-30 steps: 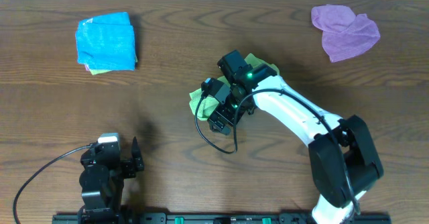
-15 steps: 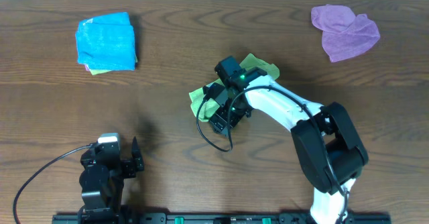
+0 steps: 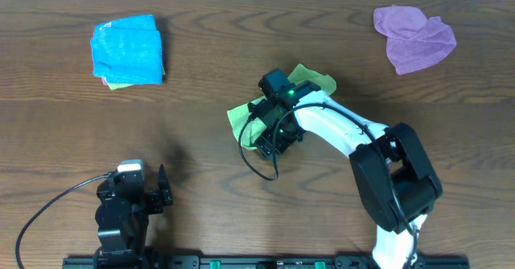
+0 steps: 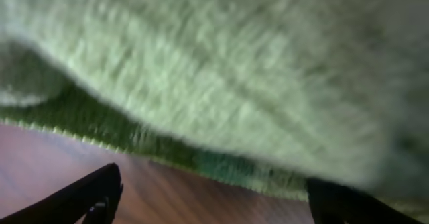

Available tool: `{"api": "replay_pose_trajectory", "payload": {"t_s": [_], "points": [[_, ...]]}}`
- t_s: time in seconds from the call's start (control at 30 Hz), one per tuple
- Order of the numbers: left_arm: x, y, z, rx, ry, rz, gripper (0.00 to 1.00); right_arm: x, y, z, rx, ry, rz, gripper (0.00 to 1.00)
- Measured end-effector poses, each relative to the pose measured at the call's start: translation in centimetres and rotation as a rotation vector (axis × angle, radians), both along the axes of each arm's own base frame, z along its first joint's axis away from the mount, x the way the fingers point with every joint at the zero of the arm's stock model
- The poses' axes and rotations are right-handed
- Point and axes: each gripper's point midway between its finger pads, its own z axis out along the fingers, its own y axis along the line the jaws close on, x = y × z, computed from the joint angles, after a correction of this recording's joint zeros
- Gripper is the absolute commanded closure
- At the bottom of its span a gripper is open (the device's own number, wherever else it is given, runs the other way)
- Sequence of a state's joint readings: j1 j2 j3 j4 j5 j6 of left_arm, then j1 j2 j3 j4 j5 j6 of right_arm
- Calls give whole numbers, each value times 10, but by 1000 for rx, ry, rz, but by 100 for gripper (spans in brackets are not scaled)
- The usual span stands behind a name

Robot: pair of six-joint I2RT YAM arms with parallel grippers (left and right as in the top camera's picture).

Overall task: Fold the cloth
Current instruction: 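Lower the green cloth onto the table and release it with the right gripper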

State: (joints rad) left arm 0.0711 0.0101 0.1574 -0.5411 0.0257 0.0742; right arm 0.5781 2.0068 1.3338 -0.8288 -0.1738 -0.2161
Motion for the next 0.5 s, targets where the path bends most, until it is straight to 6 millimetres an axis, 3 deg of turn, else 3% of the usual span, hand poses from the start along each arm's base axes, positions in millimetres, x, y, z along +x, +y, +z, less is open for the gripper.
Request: {"api": "replay_pose_trajectory", "payload": {"t_s": [0.03,0.1,0.17,0.27,0.5], "points": [[0,0,0,0,0,0,5,1,0,0,-1,-5,-5,30],[0,0,0,0,0,0,5,2,-1,0,-6,-9,-8,70],[0,0,0,0,0,0,5,2,-2,-2,-12,-7,-11,99],[0,0,0,0,0,0,5,2,-9,-6,-57,-6,-33,99],[0,0,0,0,0,0,5,-10,-56,-7,-225,65,-128,99]]}}
